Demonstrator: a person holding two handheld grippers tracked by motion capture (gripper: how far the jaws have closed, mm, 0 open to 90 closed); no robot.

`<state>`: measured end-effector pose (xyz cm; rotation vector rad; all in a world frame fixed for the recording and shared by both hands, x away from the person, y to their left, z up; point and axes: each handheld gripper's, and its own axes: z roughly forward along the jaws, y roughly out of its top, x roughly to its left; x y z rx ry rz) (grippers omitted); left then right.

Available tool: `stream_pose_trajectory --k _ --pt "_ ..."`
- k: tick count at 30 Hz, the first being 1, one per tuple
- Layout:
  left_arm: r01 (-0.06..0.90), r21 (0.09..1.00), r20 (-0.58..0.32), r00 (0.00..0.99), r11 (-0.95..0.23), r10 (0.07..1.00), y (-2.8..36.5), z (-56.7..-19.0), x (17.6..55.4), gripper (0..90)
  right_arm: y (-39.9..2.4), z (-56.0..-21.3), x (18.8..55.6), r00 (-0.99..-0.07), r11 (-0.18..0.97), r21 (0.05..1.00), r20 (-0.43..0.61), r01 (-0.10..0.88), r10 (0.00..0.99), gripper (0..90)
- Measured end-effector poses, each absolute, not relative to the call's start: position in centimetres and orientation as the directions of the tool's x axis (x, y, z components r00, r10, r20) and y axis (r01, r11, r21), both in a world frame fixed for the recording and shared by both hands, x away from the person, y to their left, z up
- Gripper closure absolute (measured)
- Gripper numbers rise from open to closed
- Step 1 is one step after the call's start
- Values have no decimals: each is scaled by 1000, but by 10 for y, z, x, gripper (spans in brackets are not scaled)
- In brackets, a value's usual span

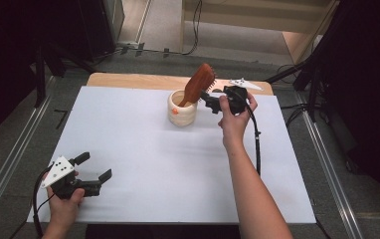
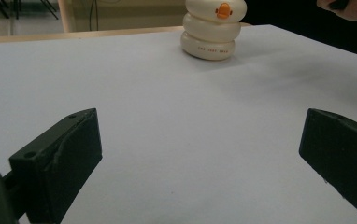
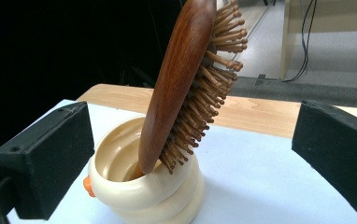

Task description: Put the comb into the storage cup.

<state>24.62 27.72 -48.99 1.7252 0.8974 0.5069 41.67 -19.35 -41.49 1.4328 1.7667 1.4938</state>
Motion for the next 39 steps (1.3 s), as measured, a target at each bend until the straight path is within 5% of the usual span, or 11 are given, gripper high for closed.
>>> stream_pose_trajectory --k 39 --pt "311 939 -87 628 -148 773 276 -490 245 0 -243 -426 344 -410 -55 945 192 323 891 0"
